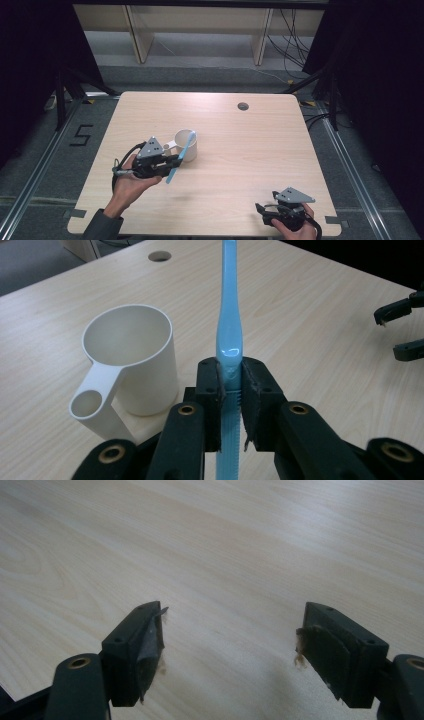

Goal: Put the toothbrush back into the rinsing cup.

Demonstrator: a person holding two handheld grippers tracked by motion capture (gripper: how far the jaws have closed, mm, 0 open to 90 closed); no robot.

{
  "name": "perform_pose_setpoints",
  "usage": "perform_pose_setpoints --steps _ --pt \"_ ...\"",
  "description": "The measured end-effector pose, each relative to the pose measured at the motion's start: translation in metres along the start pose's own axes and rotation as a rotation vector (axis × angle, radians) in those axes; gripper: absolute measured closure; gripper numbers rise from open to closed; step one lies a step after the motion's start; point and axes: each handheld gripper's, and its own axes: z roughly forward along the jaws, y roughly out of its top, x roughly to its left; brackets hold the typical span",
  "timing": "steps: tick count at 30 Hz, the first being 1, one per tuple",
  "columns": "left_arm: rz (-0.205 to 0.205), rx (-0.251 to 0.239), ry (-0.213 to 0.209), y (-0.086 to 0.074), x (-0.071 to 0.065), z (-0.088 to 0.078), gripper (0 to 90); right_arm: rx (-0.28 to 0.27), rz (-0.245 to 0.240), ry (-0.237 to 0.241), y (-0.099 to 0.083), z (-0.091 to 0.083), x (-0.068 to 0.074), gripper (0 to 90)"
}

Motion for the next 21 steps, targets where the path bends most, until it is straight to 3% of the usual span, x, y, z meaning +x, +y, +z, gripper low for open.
perform_pose_setpoints --steps 3,9,10,15,21 --pt "-0.005 -0.012 -0.012 0.0 0.001 -0.001 78.3 0.01 0.009 0.005 -0.001 0.0 0.001 26.1" --pt "-0.007 -0.029 0.004 -0.002 0.003 -0.004 78.3 0.004 0.008 0.001 0.0 0.0 0.001 26.2" --pt "-0.016 -0.037 0.006 -0.002 0.003 -0.004 78.3 -0.004 -0.019 -0.008 0.0 0.0 -0.001 26.1" --pt "-0.039 -0.085 0.022 -0.003 0.008 -0.008 78.3 -0.004 -0.019 -0.008 0.0 0.0 -0.001 26.1" --pt "-0.058 -0.096 0.032 -0.004 0.014 -0.009 78.3 -0.004 -0.019 -0.008 0.0 0.001 -0.001 26.1"
